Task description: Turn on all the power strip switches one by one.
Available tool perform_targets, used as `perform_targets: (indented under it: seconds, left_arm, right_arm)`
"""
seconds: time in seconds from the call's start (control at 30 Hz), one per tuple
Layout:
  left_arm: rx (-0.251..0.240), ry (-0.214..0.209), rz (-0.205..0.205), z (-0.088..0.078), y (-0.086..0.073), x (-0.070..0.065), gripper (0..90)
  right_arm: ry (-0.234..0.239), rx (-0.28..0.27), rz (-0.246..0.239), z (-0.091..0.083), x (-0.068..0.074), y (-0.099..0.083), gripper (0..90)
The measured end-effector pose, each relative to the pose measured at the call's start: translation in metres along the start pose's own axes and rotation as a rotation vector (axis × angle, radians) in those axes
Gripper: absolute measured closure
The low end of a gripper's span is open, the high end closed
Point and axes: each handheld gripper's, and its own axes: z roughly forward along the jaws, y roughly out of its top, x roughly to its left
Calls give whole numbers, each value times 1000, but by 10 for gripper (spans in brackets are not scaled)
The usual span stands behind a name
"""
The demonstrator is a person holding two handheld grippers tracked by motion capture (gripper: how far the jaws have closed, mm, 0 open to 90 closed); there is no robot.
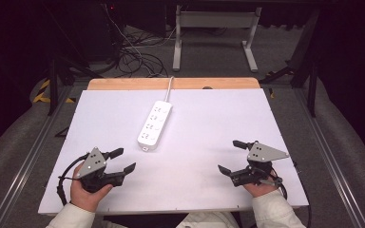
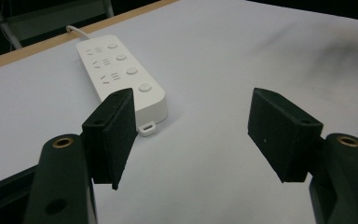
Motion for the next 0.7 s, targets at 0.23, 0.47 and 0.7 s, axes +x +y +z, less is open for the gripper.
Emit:
perform_targets:
  seconds: [0.23,0.47,0.7]
  left_arm:
    - [21,-6,-25,-2,1,3,331]
    - [39,9,-6,-2,3,2,358]
    - [106,-24,16,0,12,4,476]
  right_arm:
    - [2,-4,-2,0,0,0,32]
    - [4,-6,4,0,0,0,32]
    - [-9,8,6,4,-5,-2,32]
